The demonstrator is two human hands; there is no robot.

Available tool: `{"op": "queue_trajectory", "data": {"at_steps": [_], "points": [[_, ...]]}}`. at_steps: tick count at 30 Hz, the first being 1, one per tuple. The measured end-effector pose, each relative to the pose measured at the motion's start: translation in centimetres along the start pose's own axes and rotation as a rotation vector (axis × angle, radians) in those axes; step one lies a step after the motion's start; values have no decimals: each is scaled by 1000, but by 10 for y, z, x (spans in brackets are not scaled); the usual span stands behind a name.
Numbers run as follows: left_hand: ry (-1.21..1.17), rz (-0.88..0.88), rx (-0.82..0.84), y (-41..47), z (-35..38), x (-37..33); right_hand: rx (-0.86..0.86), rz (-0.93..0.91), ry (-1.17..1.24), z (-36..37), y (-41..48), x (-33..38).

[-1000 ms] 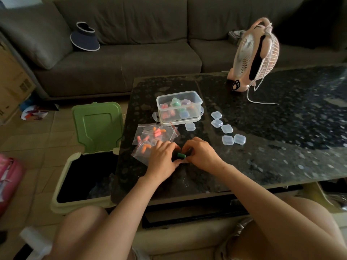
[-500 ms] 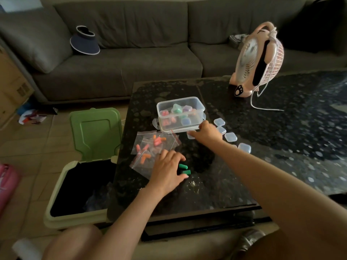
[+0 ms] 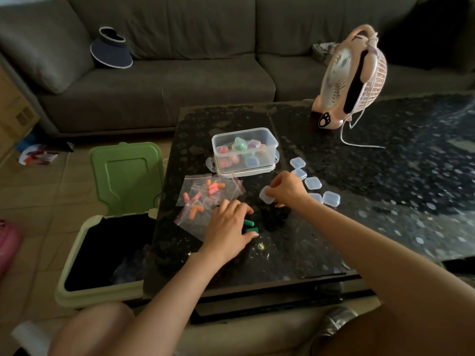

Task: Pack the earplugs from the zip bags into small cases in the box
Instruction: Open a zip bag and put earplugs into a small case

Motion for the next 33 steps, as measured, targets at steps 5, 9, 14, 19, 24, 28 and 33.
{"op": "queue_trajectory", "data": {"at_steps": [5,9,14,19,24,28,33], "points": [[-295,-64,-108,0,-17,3,116,70,442,11,-37,11],[-528,-104,-117,3,-29,6,200,56,685,24,-62,19],[-764,-228,78,5,-22,15,145,-50,742,26,-68,25],[-806,-296,145,4,-25,15,132,-114,795,26,-68,36],[-590,-271,17,-1,-45,10,165,-57,824,30,-72,42],[-446,-231,-111,-7,-56,4,227,-52,739,35,-78,48],[-323,-205,-184,-9,-59,2,199,-71,631,31,-75,50]]}}
Point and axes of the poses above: each hand's wrist, its own y-axis towards the middle knuckle, its own z-axis out of the palm, x = y × z, the point moved 8 cm from there along y, towards the middle knuckle, and after that the axes turned 15 degrees about -z, right-handed, at the moved point
